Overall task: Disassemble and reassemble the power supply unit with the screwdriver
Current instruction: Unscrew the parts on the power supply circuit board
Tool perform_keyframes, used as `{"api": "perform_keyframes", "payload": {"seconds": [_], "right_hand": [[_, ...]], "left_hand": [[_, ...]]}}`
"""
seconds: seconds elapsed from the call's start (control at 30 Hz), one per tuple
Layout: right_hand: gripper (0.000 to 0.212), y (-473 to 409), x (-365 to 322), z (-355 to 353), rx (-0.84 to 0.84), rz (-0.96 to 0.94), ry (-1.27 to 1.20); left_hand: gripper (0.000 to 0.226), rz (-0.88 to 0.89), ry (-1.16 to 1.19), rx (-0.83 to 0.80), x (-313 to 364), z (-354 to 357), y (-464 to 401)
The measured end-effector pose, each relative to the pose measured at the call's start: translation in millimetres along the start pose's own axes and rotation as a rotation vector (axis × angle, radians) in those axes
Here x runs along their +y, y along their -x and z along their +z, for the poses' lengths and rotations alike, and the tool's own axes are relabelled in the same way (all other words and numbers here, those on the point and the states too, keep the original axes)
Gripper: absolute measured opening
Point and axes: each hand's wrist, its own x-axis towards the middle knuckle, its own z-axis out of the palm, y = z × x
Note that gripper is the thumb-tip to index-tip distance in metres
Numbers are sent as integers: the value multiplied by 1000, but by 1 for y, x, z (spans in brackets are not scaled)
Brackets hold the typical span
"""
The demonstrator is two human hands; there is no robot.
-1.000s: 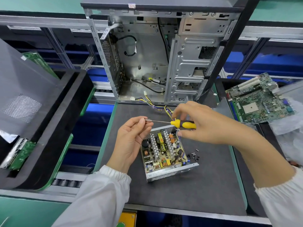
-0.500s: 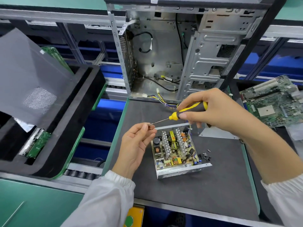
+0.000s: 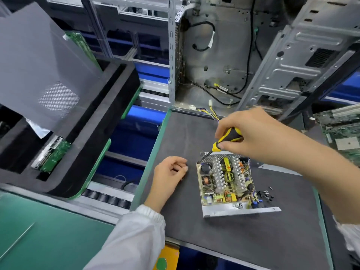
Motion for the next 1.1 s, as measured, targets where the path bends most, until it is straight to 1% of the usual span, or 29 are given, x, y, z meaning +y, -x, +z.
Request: {"api": "perform_keyframes", "payload": {"seconds": [0.17, 0.3, 0.37, 0.47, 0.53, 0.57, 0.6, 0.67, 0.73, 0.8, 0.9, 0.97, 1.1], "right_hand": [[7, -17, -5, 21, -45, -94, 226], [10, -23, -6, 32, -100, -74, 267], [11, -24, -5, 34, -112, -61, 269], [10, -25, -4, 36, -108, -36, 252], [9, -25, -4, 36, -107, -22, 239], [9, -24, -4, 36, -107, -18, 235], [9, -24, -4, 36, -104, -15, 231], [9, -23, -4, 36, -95, -13, 226], [8, -22, -3, 36, -78, -14, 213], [8, -20, -2, 35, -62, -15, 195], [5, -19, -1, 33, -44, -11, 169], [5, -19, 0, 32, -32, -9, 153], [6, -20, 2, 32, -34, -12, 161]], "left_hand": [[31, 89, -69, -101, 2, 13, -10], [38, 113, -168, -148, 5, 9, -12], [53, 125, -190, -208, 4, 5, -6], [87, 128, -227, -294, 2, 7, 12], [103, 140, -267, -298, 1, 14, 22], [106, 165, -296, -285, 1, 19, 26], [105, 193, -317, -256, 0, 24, 29], [91, 239, -309, -175, 0, 28, 32], [82, 275, -304, -137, -2, 29, 34], [84, 312, -347, -124, -4, 30, 36], [88, 344, -394, -64, -4, 31, 38], [85, 341, -355, -42, -5, 32, 37], [81, 368, -219, -53, -6, 35, 37]]}}
